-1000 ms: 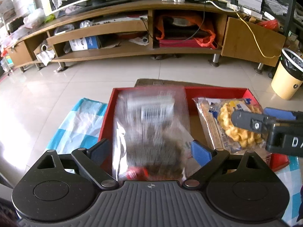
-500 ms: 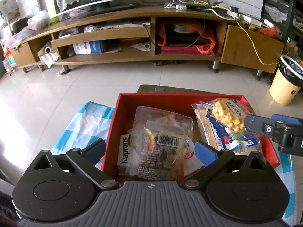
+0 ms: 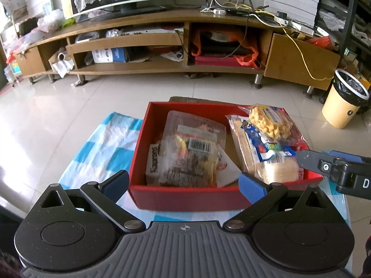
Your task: Organize snacks
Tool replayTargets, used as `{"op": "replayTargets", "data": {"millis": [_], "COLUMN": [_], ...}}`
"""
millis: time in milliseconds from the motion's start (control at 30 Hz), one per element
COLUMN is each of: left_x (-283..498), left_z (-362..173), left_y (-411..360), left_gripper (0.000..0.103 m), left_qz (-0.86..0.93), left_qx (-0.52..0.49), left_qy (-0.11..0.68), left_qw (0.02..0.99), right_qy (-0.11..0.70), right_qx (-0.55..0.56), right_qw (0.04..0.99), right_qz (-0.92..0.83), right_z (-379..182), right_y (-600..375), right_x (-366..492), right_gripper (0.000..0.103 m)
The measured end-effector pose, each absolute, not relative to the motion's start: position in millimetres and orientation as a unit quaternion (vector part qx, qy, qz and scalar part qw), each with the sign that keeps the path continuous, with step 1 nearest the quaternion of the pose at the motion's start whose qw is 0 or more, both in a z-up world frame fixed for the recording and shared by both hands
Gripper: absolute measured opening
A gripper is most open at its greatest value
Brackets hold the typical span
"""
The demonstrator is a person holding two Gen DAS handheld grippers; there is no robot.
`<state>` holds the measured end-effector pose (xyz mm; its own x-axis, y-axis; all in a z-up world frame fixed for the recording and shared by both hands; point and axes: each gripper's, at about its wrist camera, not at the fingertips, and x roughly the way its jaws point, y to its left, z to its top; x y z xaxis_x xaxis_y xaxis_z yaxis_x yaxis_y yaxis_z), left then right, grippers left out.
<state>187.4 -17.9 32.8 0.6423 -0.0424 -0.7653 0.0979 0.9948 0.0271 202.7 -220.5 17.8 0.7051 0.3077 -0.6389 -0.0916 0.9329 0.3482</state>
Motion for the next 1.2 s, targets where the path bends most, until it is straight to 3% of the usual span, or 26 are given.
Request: {"op": "replayTargets", "data": {"millis": [1200], "left_x": [75], "left_z": [18], "left_y": [-10], "left_gripper": [0.103], "left_qz": [-0.051], "left_qx": [0.026], "left_qy": [0.449], "left_qw": [0.892], "right_qy": [0.409], "right_qx": [0.161], "right_qw": [0.895], "right_qz": [0.078], "right_z": [0], "right_y": [-216], "right_x": [77], "right_gripper": [0.086]}}
